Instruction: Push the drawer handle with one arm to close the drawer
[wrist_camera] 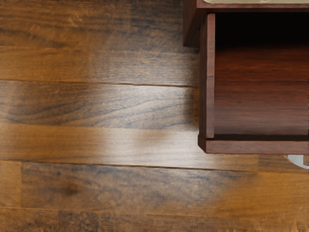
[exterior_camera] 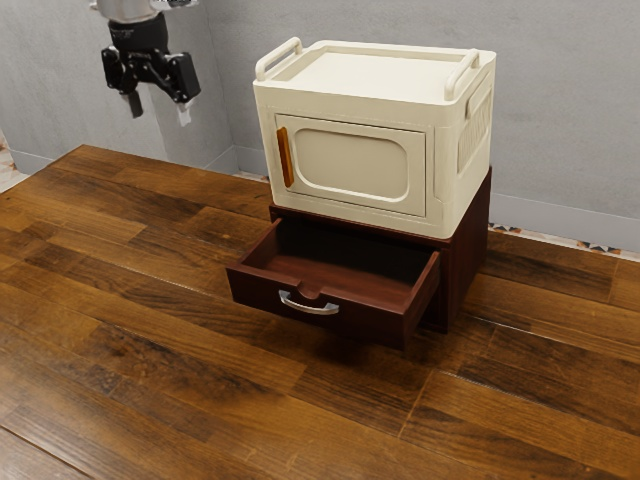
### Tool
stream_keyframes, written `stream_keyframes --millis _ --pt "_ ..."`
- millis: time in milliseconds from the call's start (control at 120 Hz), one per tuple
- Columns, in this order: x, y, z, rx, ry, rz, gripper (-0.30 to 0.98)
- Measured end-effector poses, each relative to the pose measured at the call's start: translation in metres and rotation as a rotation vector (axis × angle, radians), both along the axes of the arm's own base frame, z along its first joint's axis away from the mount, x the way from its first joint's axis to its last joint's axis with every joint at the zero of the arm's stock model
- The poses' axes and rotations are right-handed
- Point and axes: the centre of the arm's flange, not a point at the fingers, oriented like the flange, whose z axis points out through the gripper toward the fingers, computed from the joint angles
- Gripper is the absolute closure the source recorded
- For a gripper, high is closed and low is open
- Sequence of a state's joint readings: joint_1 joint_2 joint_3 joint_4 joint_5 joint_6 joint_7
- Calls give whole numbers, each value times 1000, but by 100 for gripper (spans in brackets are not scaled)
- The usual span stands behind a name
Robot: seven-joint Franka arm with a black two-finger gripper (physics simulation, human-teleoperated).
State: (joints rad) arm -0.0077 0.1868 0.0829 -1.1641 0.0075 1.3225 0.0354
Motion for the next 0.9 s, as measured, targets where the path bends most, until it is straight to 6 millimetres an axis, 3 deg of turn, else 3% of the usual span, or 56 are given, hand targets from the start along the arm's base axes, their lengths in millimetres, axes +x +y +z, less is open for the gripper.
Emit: stream_keyframes --millis 300,317,375,425,483,583,617,675,725,783,833,900 --pt "-5 -1 -3 -14 46 -22 0" --pt "-7 -3 4 -11 34 -26 0" --pt "-39 -12 72 -24 -90 -45 0" --pt "-63 -17 105 -54 -142 -60 0" --pt "-83 -32 124 -80 -155 -87 0" --pt "-100 -60 132 -104 -137 -123 0" --pt "-106 -67 126 -100 -113 -129 0" --pt "-147 -84 96 -78 -44 -132 0" --pt "-193 -114 59 -51 0 -164 0" --pt "-231 -127 14 -28 25 -160 0" --pt "-245 -132 -17 -17 36 -147 0" --pt "-248 -136 -47 -16 40 -130 0"
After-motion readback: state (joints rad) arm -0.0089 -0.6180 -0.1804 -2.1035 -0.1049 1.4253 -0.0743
